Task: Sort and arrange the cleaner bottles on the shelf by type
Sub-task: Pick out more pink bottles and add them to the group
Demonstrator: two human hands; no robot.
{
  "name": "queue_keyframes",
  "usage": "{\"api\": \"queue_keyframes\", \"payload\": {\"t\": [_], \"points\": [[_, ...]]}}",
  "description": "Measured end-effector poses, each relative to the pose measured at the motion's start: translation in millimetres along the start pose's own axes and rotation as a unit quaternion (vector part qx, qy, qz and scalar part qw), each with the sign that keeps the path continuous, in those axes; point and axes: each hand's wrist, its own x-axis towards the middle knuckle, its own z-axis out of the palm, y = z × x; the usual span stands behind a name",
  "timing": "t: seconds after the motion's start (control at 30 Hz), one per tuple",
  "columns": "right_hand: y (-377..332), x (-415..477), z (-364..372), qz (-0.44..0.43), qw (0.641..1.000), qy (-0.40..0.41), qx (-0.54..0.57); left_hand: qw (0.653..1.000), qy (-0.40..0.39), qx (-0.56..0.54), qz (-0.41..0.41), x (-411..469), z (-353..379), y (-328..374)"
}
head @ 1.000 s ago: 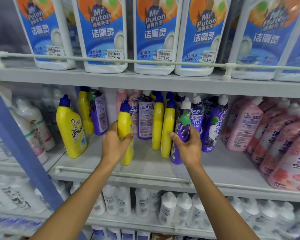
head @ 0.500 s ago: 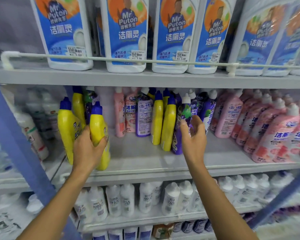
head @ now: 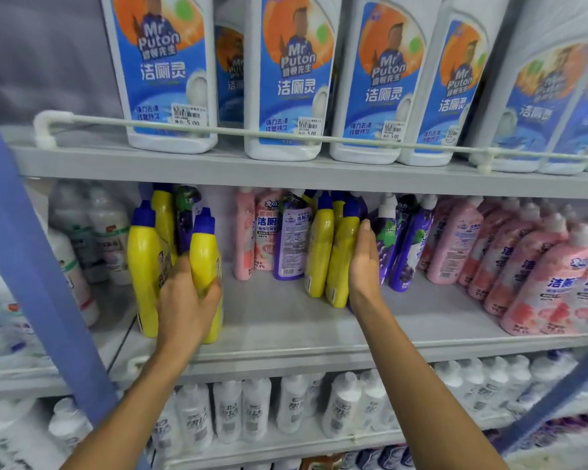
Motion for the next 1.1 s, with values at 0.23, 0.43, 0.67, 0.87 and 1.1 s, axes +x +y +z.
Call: {"api": "queue_keyframes", "payload": {"t": [0.23,0.43,0.67,0.87,1.1], "points": [[12,15,8,-0.008,1.000,0.008,-0.005,1.000,0.007,0.000,-0.010,7,6,-6],[56,23,15,0.065,0.993,0.043,-0.084,1.000,0.012,-0.002,0.003,7,7,-9],[75,4,16,0.014,0.987,0.076,-0.143,1.000,0.009,0.000,0.006,7,7,-11],[78,-33,3,-0.017,0.980,0.073,-0.182,1.000,0.022,-0.017,0.008,2,6,-11],[80,-79,12,-0.058,0.984,-0.034,-0.167,0.999,0.028,-0.032,-0.015,-6,10,-11]]}}
